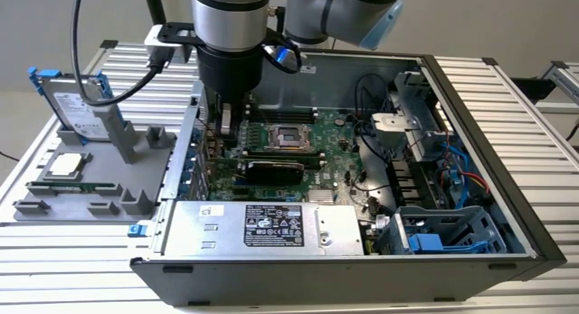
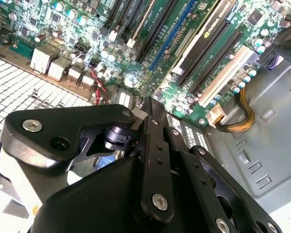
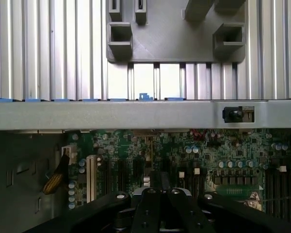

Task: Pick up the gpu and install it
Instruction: 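Insert the gpu into the slot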

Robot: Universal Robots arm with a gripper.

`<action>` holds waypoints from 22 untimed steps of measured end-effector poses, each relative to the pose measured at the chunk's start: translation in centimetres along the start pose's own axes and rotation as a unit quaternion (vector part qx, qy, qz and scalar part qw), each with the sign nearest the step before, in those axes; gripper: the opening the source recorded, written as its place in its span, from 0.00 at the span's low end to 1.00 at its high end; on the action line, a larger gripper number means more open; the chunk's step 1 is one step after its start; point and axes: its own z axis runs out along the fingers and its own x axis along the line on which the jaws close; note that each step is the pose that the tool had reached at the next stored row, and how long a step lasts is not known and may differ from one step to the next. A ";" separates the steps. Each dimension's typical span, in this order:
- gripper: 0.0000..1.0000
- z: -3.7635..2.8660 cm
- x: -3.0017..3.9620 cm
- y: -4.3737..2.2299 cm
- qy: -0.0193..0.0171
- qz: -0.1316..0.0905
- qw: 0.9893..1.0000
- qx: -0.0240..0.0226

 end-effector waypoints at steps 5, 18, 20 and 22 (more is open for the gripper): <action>0.00 0.04 -0.02 0.34 0.000 0.000 1.000 0.000; 0.00 0.12 -0.08 1.22 0.000 0.000 1.000 0.000; 0.00 0.12 -0.07 1.25 0.000 0.000 1.000 0.000; 0.00 0.12 -0.07 1.26 0.000 0.000 1.000 0.000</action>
